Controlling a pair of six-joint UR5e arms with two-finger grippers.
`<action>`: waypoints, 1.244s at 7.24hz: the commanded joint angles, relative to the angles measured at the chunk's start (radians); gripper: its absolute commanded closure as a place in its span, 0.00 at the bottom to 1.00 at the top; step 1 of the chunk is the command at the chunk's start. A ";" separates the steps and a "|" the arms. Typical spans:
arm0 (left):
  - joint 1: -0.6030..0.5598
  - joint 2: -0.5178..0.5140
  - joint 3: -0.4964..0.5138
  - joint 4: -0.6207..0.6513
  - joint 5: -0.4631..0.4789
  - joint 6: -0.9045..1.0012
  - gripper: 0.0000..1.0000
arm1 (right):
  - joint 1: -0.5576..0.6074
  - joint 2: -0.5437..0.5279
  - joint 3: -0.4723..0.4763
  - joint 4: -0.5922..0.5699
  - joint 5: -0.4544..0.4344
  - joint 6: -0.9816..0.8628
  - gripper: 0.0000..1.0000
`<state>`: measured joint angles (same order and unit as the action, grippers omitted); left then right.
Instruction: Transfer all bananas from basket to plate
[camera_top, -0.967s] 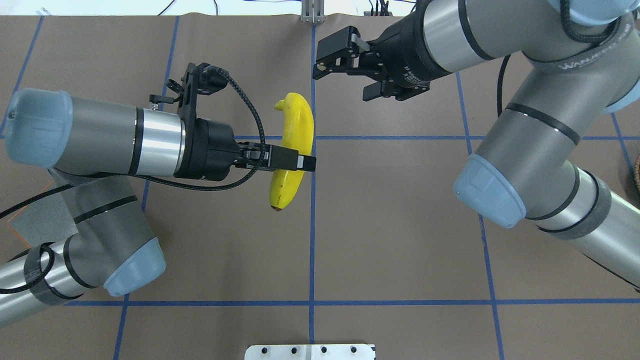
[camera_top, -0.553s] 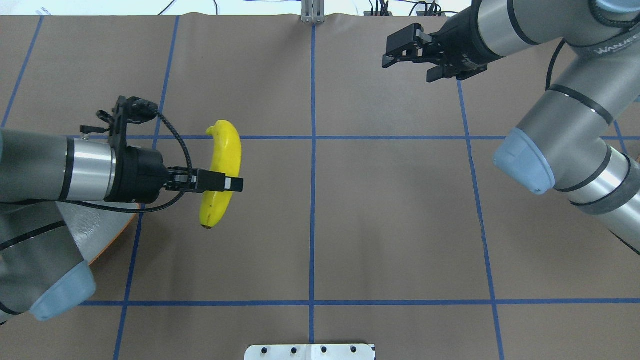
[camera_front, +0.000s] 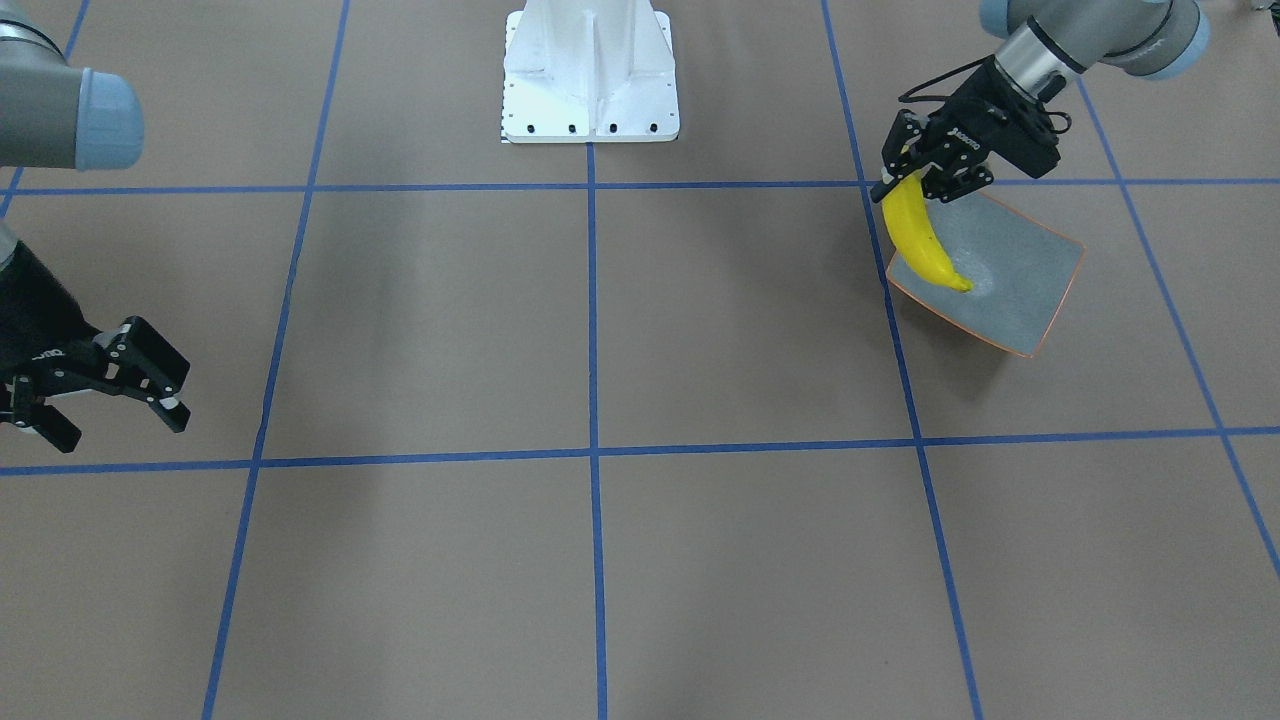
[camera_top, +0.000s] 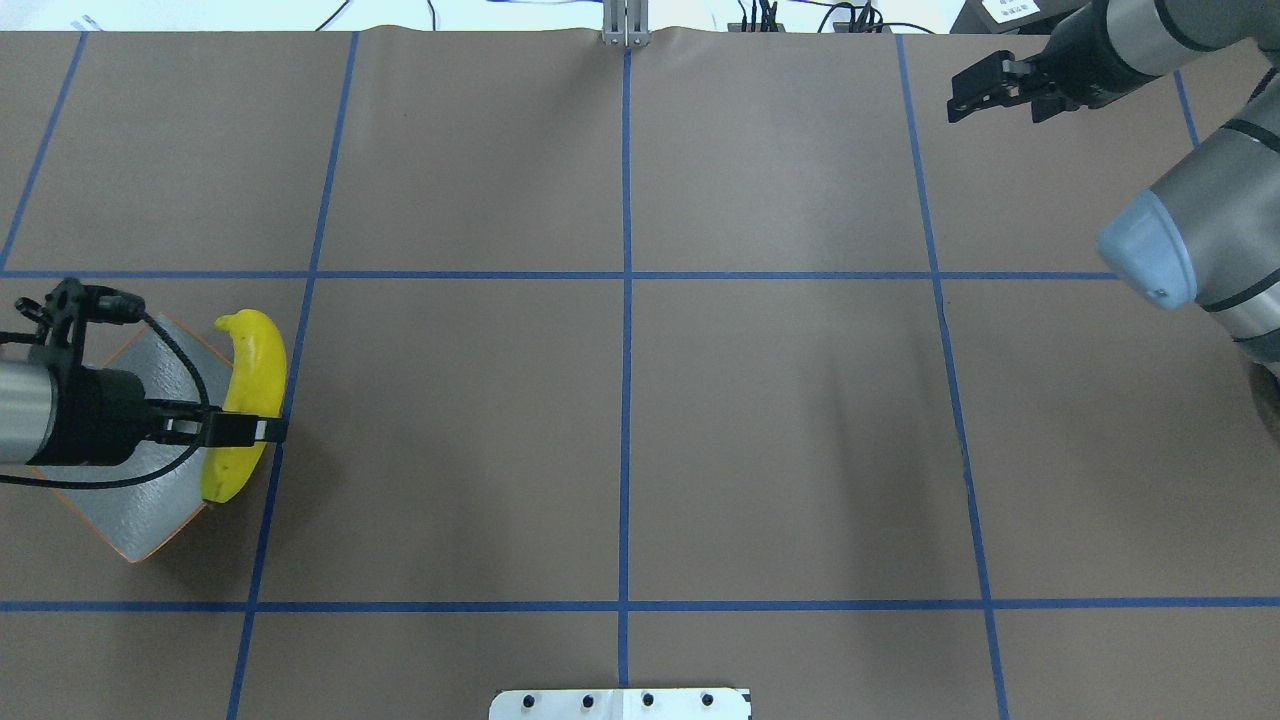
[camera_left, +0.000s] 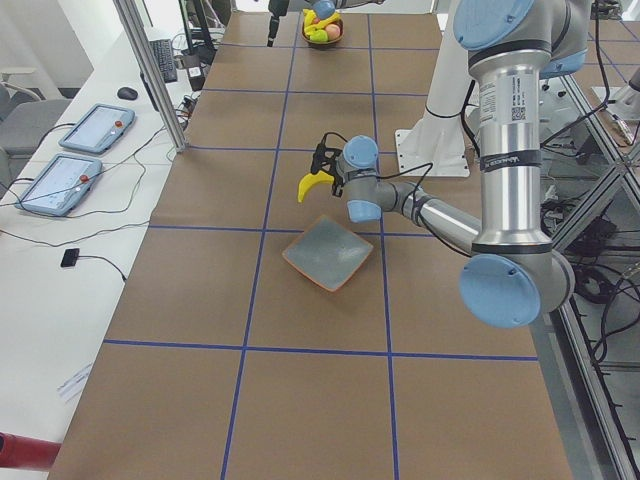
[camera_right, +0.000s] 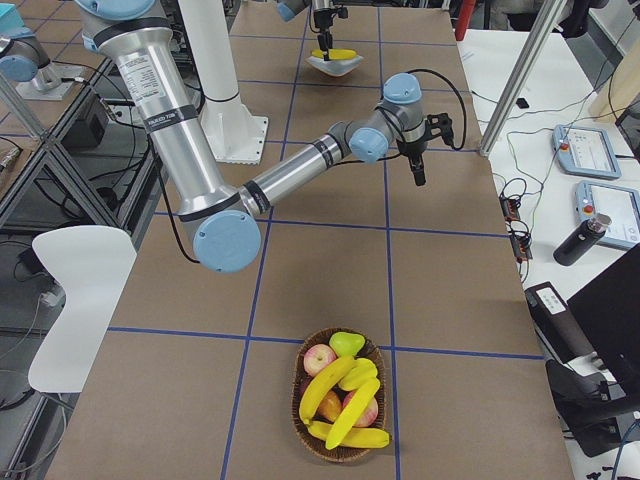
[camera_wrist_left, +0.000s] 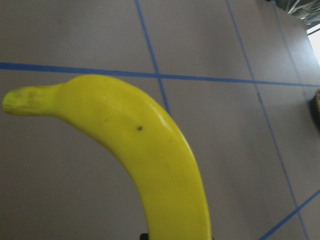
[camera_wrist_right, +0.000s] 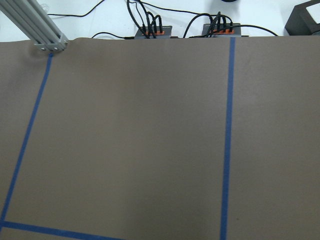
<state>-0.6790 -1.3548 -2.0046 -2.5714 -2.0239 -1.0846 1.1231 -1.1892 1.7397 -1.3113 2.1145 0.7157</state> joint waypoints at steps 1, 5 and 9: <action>-0.004 0.112 0.012 0.005 0.046 0.078 1.00 | 0.038 -0.027 -0.003 -0.011 0.001 -0.073 0.00; 0.004 0.097 0.116 0.010 0.090 0.130 0.36 | 0.176 -0.102 -0.041 -0.011 0.103 -0.345 0.00; -0.066 0.086 0.086 0.002 0.064 0.184 0.00 | 0.315 -0.159 -0.126 -0.011 0.162 -0.609 0.00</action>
<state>-0.6989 -1.2655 -1.8971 -2.5672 -1.9396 -0.9180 1.3822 -1.3243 1.6446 -1.3212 2.2484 0.2113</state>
